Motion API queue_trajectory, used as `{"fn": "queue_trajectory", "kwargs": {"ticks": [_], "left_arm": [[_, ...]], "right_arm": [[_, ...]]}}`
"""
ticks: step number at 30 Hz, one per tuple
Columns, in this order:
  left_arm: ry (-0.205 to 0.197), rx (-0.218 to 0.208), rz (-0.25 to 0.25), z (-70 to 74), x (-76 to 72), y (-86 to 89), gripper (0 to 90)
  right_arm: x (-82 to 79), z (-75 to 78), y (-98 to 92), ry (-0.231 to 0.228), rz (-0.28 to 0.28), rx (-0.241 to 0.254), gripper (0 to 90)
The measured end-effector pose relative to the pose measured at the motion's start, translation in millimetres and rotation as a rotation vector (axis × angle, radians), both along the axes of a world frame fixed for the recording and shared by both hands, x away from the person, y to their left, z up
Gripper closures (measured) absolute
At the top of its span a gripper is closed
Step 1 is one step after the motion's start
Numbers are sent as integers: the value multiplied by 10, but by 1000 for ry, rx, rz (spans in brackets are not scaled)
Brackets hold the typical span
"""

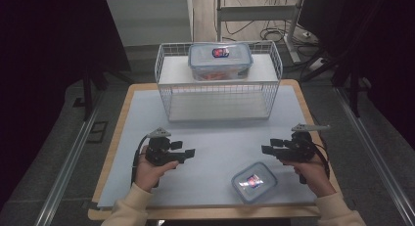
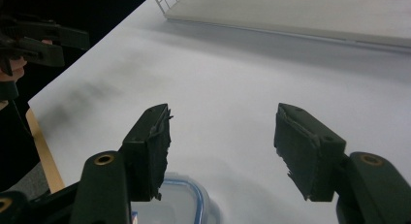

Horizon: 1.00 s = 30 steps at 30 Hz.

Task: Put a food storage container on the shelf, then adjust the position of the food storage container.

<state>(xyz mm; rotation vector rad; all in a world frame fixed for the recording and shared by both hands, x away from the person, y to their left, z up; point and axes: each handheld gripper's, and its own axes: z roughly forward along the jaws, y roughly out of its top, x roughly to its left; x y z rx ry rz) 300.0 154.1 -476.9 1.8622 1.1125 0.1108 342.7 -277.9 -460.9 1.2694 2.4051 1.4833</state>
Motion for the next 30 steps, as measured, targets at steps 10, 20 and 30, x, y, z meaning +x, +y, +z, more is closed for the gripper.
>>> {"fn": "queue_trajectory", "kwargs": {"ticks": [10, 20, 30], "left_arm": [[-7, 27, 24, -50, -77, 63, 267], [-9, 30, 40, -29, -105, 86, 258], [-28, 24, 55, 23, -119, 160, 238]], "right_arm": [[-81, -25, -106, 0, -27, 9, 370], [-110, 1, -87, -20, -14, 13, 369], [-252, 42, -176, -41, -53, -1, 383]]}}
